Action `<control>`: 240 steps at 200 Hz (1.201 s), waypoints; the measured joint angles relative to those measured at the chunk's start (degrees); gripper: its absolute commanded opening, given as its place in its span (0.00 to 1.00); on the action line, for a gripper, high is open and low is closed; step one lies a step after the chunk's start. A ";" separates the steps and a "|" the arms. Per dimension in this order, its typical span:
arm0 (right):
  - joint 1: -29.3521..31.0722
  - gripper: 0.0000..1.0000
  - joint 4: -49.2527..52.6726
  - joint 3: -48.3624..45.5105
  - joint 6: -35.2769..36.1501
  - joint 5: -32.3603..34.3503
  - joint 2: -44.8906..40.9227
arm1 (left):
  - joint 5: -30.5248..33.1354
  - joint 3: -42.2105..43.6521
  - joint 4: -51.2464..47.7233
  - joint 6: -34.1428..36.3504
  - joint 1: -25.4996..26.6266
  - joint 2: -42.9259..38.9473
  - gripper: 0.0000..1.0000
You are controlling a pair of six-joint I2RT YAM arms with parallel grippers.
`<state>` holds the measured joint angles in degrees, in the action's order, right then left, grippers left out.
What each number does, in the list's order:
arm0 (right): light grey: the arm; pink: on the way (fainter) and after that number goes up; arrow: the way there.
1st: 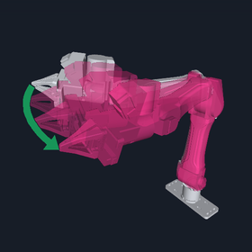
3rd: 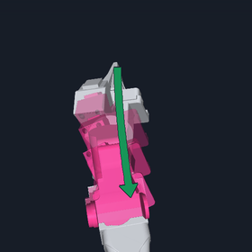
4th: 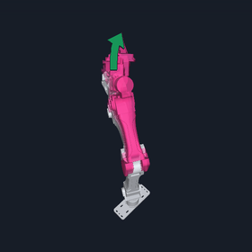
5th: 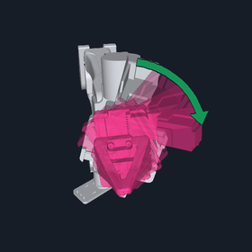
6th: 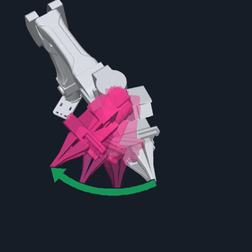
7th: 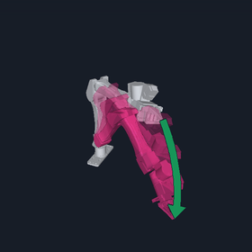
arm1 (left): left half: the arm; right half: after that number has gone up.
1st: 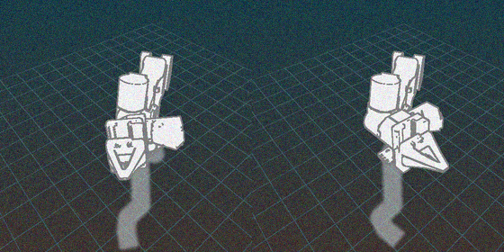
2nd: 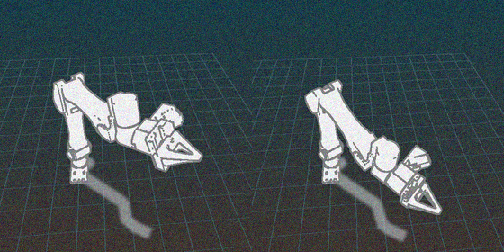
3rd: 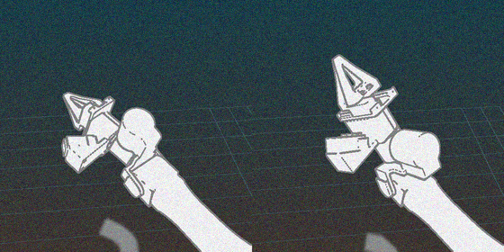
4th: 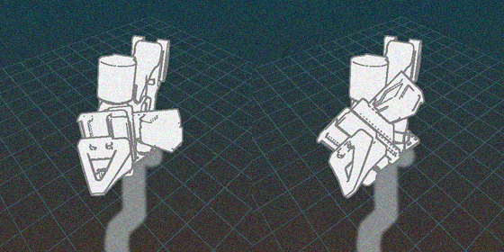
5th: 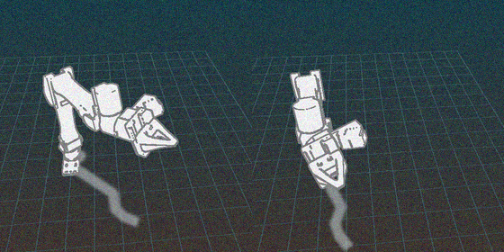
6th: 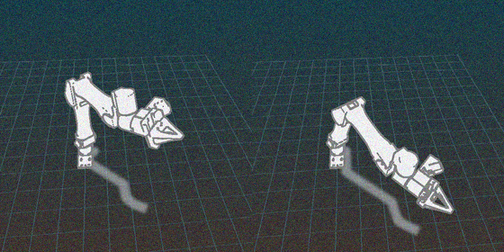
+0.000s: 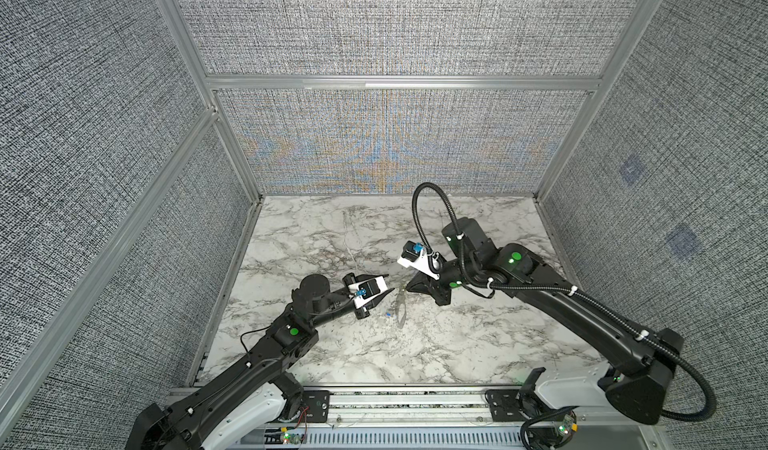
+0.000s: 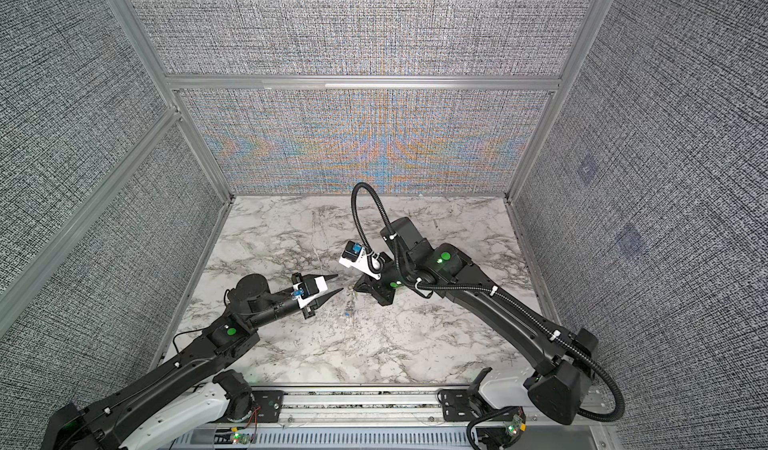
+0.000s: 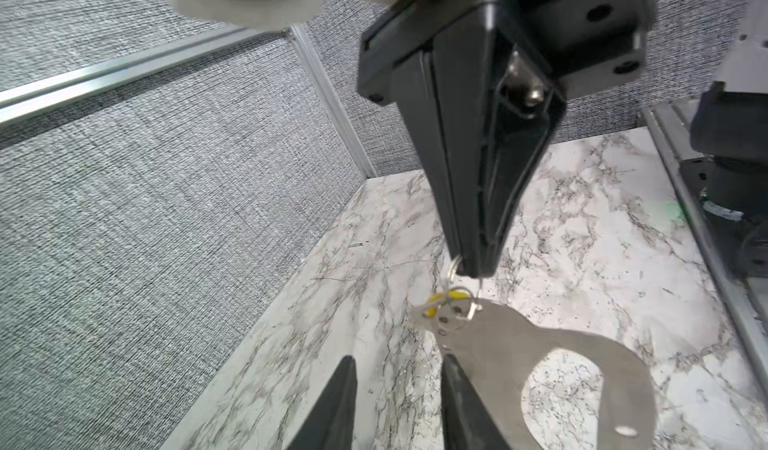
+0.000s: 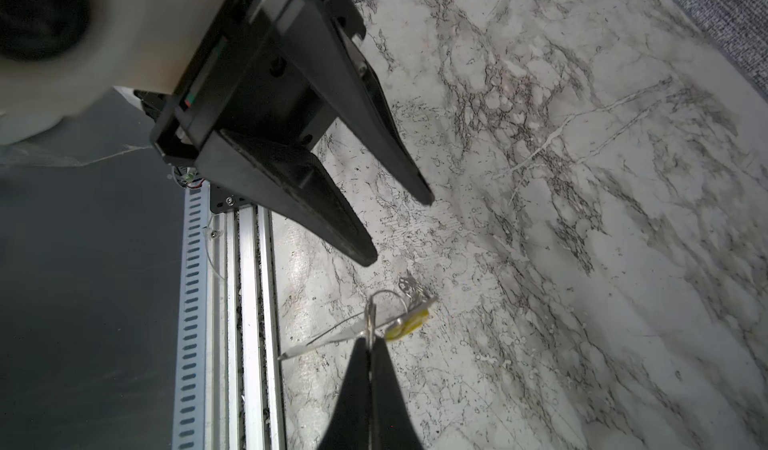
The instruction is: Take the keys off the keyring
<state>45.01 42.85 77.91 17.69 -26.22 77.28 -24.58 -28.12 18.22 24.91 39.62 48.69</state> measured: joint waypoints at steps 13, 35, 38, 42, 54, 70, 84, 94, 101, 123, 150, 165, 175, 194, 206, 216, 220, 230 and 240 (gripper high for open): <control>0.00 0.00 0.11 0.11 -2.91 1.46 0.00 | 0.87 0.04 0.57 -0.66 0.00 -0.26 0.41; 0.00 0.00 0.07 0.50 -9.05 4.81 0.07 | 1.95 0.31 0.98 -1.88 0.00 -0.76 0.42; 0.00 0.00 0.07 0.57 -10.03 5.29 0.09 | 2.03 0.35 0.96 -2.14 0.00 -0.81 0.42; 0.00 0.00 0.13 0.74 -11.15 5.73 0.17 | 2.10 0.42 0.96 -2.49 0.00 -0.87 0.42; 0.04 0.00 0.17 1.33 -14.67 7.10 0.39 | 2.05 0.48 0.94 -3.13 0.00 -0.94 0.42; 0.11 0.00 0.44 2.23 -19.10 8.90 0.61 | 1.92 0.46 1.05 -4.35 0.00 -0.90 0.43; 0.15 0.00 0.66 2.84 -23.06 10.25 0.68 | 1.44 0.20 1.25 -5.51 0.00 -0.46 0.43; 0.22 0.00 0.74 3.21 -25.57 11.10 0.74 | 0.83 -0.15 1.33 -5.95 0.00 0.00 0.44; 0.20 0.00 0.85 3.45 -27.23 11.45 0.81 | 0.39 -0.39 1.42 -6.38 0.00 0.33 0.44; 0.33 0.00 1.33 4.11 -32.22 13.07 0.98 | -1.18 -1.03 1.92 -8.00 0.00 1.49 0.45; 0.37 0.00 2.19 4.31 -37.31 14.75 1.36 | -2.95 -1.44 2.93 -9.11 0.00 2.60 0.46; 0.44 0.00 2.89 4.87 -39.54 15.43 1.70 | -3.76 -1.53 2.97 -9.90 0.02 3.04 0.46; 0.46 0.00 3.34 5.27 -40.72 15.65 1.92 | -3.93 -1.64 3.04 -10.14 0.04 3.32 0.46; 0.52 0.00 3.98 6.05 -42.53 16.50 2.32 | -4.17 -1.88 3.13 -10.43 0.04 3.96 0.46; 0.52 0.00 4.35 6.73 -43.32 16.79 2.71 | -4.55 -2.23 3.32 -10.64 0.04 4.61 0.46; 0.52 0.00 4.48 7.37 -43.87 16.87 3.19 | -4.98 -2.47 3.76 -11.08 0.04 5.22 0.47; 0.52 0.00 4.57 7.69 -43.95 16.92 3.37 | -5.16 -2.54 4.00 -11.17 0.07 5.46 0.47; 0.52 0.00 4.59 8.39 -44.15 16.94 3.76 | -5.46 -2.62 4.68 -11.91 0.17 6.08 0.48; 0.52 0.00 4.68 8.90 -44.24 16.98 3.98 | -5.55 -2.62 5.62 -13.00 0.39 6.71 0.48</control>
<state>45.54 47.53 86.80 -26.55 -9.23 81.25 -30.13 -30.74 23.83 11.90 40.01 55.40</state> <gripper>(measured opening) 0.049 0.478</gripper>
